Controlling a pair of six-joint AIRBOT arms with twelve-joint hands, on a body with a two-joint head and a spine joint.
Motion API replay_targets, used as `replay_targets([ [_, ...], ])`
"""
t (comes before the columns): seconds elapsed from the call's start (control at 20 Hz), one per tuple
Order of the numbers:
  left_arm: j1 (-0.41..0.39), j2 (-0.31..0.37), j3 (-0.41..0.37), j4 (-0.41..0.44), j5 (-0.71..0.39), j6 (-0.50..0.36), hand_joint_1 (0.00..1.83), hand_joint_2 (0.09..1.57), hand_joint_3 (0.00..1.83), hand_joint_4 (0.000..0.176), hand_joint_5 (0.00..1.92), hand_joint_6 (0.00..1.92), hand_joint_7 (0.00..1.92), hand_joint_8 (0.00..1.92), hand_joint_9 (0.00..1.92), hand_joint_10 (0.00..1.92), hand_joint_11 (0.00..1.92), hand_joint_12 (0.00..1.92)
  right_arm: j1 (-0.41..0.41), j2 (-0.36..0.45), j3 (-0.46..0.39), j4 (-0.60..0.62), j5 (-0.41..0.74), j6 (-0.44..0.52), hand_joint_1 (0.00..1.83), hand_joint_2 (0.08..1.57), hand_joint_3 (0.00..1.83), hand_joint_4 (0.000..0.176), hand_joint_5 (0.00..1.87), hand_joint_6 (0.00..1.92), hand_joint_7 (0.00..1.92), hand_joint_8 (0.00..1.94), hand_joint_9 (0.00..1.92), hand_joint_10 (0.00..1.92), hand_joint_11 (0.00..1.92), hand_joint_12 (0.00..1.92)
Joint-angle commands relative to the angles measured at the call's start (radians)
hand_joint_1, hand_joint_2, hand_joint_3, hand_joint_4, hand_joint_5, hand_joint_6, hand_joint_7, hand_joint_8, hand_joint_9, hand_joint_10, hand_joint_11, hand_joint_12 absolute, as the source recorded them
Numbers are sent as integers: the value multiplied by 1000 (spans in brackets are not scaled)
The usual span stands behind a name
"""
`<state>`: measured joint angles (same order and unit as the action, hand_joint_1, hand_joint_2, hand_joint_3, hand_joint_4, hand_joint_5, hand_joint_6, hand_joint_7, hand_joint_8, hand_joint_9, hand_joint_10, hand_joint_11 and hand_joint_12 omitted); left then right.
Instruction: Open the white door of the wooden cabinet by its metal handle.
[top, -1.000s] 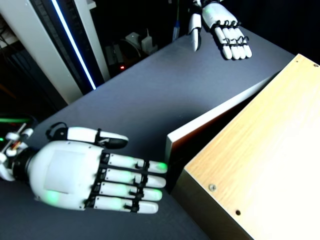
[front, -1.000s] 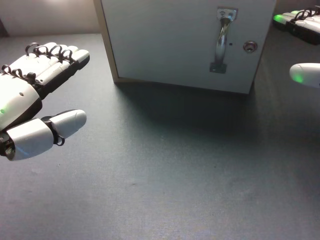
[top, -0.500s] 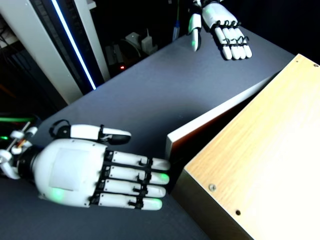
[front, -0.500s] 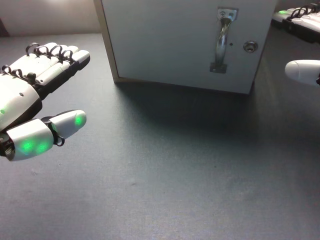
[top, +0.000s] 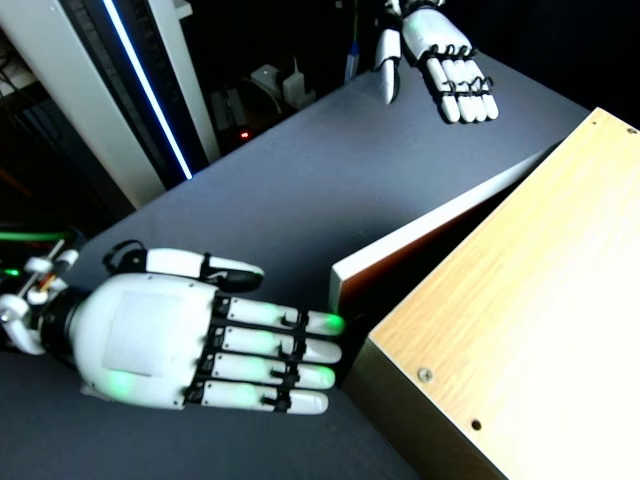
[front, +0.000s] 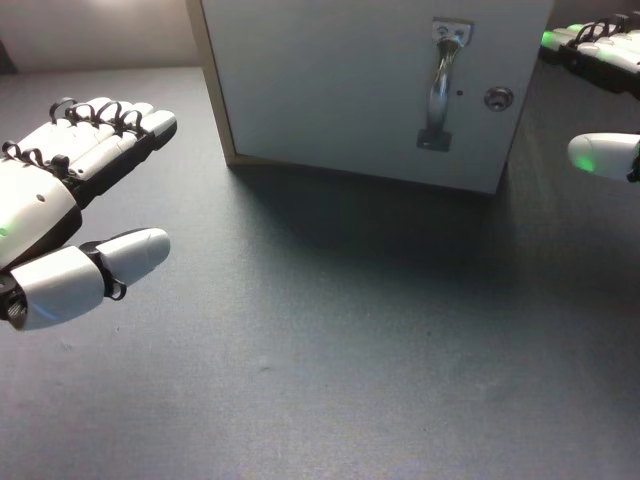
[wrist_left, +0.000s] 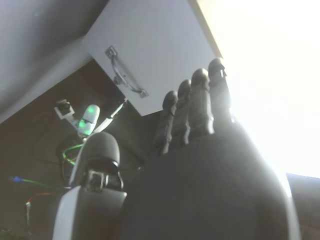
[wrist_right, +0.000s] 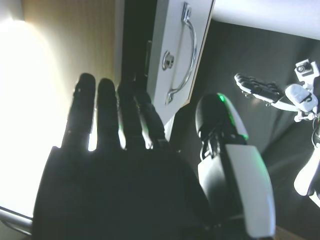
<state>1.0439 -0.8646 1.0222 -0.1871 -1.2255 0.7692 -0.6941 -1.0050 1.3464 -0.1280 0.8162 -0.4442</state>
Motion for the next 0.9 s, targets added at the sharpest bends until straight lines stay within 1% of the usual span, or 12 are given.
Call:
replay_targets([
  [0.0, -5, 2, 6, -6, -128, -3, 0, 1430, 0, 0, 0, 0, 0, 0, 0, 0, 0, 0, 13, 5, -3, 23, 122, 4, 250, 1428, 3, 0, 0, 0, 0, 0, 0, 0, 0, 0],
  [0.3, 0, 3, 5, -10, -135, -5, 0, 1450, 7, 0, 0, 0, 0, 0, 0, 0, 0, 0, 12, 17, -15, 20, 127, 4, 378, 1443, 2, 0, 0, 0, 0, 0, 0, 0, 0, 0],
  [0.5, 2, 3, 5, -10, -135, -7, 0, 1484, 19, 0, 0, 0, 0, 0, 0, 0, 0, 0, 12, 31, -25, 16, 131, 4, 375, 1445, 0, 0, 0, 0, 0, 0, 0, 0, 0, 0],
  [0.55, 4, 3, 5, -12, -138, -8, 0, 1484, 18, 0, 0, 0, 0, 0, 0, 0, 0, 0, 6, 49, -40, 15, 142, 4, 355, 1445, 0, 0, 0, 0, 0, 0, 0, 0, 0, 0],
  [0.6, 9, 3, 2, -17, -146, -9, 0, 1472, 12, 0, 0, 0, 0, 0, 0, 0, 0, 0, -15, 74, -72, 15, 171, 4, 389, 1445, 0, 0, 0, 0, 0, 0, 0, 0, 0, 0],
  [0.7, 9, 3, 1, -18, -147, -9, 0, 1473, 11, 0, 0, 0, 0, 0, 0, 0, 0, 0, -20, 77, -77, 15, 178, 4, 402, 1443, 0, 0, 0, 0, 0, 0, 0, 0, 0, 0],
  [0.75, 10, 3, 1, -19, -147, -10, 0, 1483, 14, 0, 0, 0, 0, 0, 0, 0, 0, 0, -22, 78, -79, 15, 180, 4, 450, 1441, 0, 0, 0, 0, 0, 0, 0, 0, 0, 0],
  [0.85, 12, 3, 1, -20, -147, -11, 0, 1494, 17, 0, 0, 0, 0, 0, 0, 0, 0, 0, -25, 79, -82, 14, 184, 4, 424, 1425, 0, 0, 13, 5, 0, 0, 0, 0, 0, 0],
])
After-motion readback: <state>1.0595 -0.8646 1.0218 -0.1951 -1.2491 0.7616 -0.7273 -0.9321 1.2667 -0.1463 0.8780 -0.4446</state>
